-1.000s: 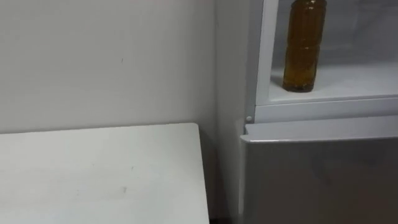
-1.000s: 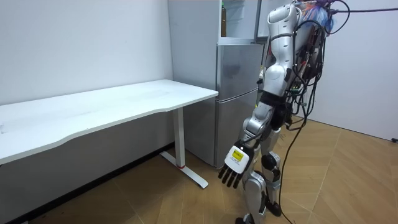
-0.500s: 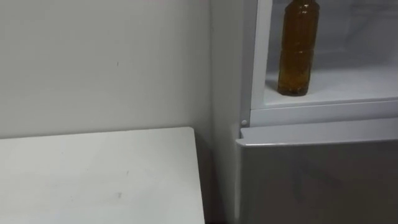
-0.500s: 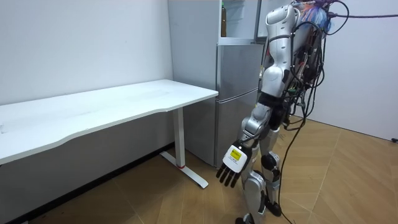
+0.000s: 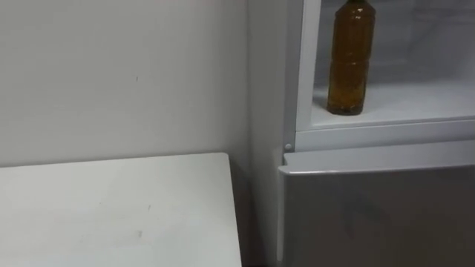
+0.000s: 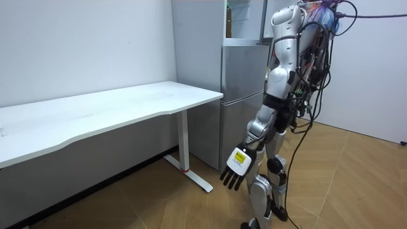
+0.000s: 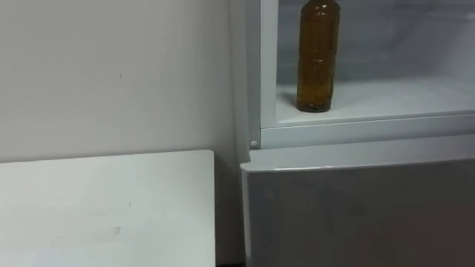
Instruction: Put the bottle in the upper fridge
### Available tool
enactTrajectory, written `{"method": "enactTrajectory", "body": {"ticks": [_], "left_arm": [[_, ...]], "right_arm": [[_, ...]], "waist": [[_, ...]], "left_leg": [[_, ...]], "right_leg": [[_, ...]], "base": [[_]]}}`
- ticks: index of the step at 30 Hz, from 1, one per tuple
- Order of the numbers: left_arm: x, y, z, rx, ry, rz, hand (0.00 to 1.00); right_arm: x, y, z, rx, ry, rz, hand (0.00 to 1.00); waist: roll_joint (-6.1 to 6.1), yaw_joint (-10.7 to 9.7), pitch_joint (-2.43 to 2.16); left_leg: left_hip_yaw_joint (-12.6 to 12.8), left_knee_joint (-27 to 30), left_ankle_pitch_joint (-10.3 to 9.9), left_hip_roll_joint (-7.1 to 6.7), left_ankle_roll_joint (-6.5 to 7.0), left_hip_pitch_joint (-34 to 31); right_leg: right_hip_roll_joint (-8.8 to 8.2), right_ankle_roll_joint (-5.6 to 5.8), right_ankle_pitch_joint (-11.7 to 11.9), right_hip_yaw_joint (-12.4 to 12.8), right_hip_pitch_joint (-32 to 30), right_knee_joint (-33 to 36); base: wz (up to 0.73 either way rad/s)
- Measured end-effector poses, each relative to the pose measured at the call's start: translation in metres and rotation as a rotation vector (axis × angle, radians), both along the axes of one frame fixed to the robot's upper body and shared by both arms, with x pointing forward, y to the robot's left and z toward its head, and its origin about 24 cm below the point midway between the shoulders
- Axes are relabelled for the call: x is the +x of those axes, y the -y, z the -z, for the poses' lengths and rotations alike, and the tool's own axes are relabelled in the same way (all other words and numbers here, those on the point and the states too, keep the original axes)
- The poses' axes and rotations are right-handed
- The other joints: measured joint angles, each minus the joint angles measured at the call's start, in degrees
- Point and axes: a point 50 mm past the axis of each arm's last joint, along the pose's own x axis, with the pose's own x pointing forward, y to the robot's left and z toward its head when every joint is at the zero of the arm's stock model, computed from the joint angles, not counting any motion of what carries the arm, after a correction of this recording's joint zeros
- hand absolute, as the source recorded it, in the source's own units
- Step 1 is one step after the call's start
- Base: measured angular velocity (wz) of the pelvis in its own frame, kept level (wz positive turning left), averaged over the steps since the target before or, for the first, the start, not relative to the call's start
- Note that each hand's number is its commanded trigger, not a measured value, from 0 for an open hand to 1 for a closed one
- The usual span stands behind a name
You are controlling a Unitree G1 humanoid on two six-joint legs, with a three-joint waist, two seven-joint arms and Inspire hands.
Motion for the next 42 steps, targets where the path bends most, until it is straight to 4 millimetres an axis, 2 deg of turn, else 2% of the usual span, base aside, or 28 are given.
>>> {"method": "enactTrajectory", "body": {"ticks": [5, 11, 15, 19, 23, 26, 28, 34, 38, 42], "left_arm": [[0.0, 0.001, 0.0, 0.002, 0.0, 0.006, 0.0], [0.0, -0.001, 0.0, 0.023, -0.001, 0.004, 0.0], [0.001, -0.002, -0.001, 0.028, 0.006, 0.004, 0.0], [0.001, -0.003, -0.001, 0.03, 0.017, -0.008, 0.0], [0.0, -0.009, -0.003, 0.041, 0.019, -0.026, 0.0], [0.0, -0.013, -0.004, 0.054, 0.024, -0.023, 0.0], [0.001, -0.016, -0.005, 0.061, 0.027, -0.018, 0.0], [0.003, -0.021, -0.007, 0.073, 0.044, -0.038, 0.0], [0.006, -0.023, -0.008, 0.074, 0.059, -0.031, 0.0], [0.007, -0.026, -0.009, 0.074, 0.058, -0.013, 0.0]], "right_arm": [[0.002, 0.002, -0.001, 0.026, 0.046, 0.082, 0.0], [0.01, 0.012, -0.006, 0.023, 0.134, 0.267, 0.0], [0.024, 0.017, -0.016, 0.011, 0.227, 0.354, 0.0], [0.041, 0.028, -0.034, -0.034, 0.343, 0.406, 0.0], [0.047, 0.04, -0.049, -0.069, 0.424, 0.479, 0.0], [0.045, 0.058, -0.064, -0.145, 0.466, 0.555, 0.0], [0.05, 0.07, -0.082, -0.188, 0.548, 0.614, 0.0], [0.055, 0.092, -0.121, -0.284, 0.718, 0.696, 0.0], [0.061, 0.105, -0.145, -0.352, 0.798, 0.679, 0.0], [0.079, 0.109, -0.179, -0.433, 0.943, 0.647, 0.0]], "waist": [[0.08, -1.0, -0.02], [-0.17, -2.3, -0.11], [-0.38, -2.5, -0.25], [-0.61, -2.5, -0.22], [-1.21, -2.9, -0.21], [-1.74, -2.7, -0.18], [-2.15, -2.9, -0.22], [-3.47, -2.9, -0.27], [-3.62, -3.2, -0.28], [-3.84, -4.1, -0.38]], "left_leg": [[0.0, 0.0, 0.0, -0.02, 0.0, 0.1], [0.1, -0.1, 0.0, -0.05, 0.0, 0.0], [0.3, -0.1, 0.0, -0.14, 0.0, -0.1], [0.3, 0.1, 0.0, -0.34, 0.02, -0.1], [0.2, 0.0, 0.0, -0.39, 0.02, -0.1], [0.2, 0.0, 0.0, -0.53, 0.03, -0.2], [0.2, 0.0, 0.0, -0.62, 0.03, -0.6], [0.2, -0.1, 0.0, -0.81, 0.04, -1.1], [0.3, -0.1, 0.0, -0.92, 0.04, -1.2], [0.3, 0.0, 0.0, -0.88, 0.04, -1.7]], "right_leg": [[0.0, 0.0, 0.0, 0.2, -0.1, 0.2], [-0.02, 0.03, -0.1, 0.4, -0.4, 0.6], [-0.1, 0.02, -0.2, 0.7, -1.0, 1.3], [-0.37, 0.18, -0.5, 0.8, -1.3, 1.9], [-0.47, 0.22, -0.5, 0.4, -1.3, 1.9], [-0.61, 0.41, -0.6, 0.4, -1.3, 2.0], [-0.66, 0.44, -0.7, 0.5, -1.8, 2.0], [-0.75, 0.54, -0.7, 0.6, -2.4, 1.9], [-0.89, 0.66, -0.8, 0.6, -2.5, 1.8], [-0.87, 0.6, -0.8, 0.4, -2.9, 1.9]], "base": [[-0.01], [-0.01], [-0.03], [0.0], [0.02], [0.0], [0.0], [0.0], [0.0], [0.01]]}}
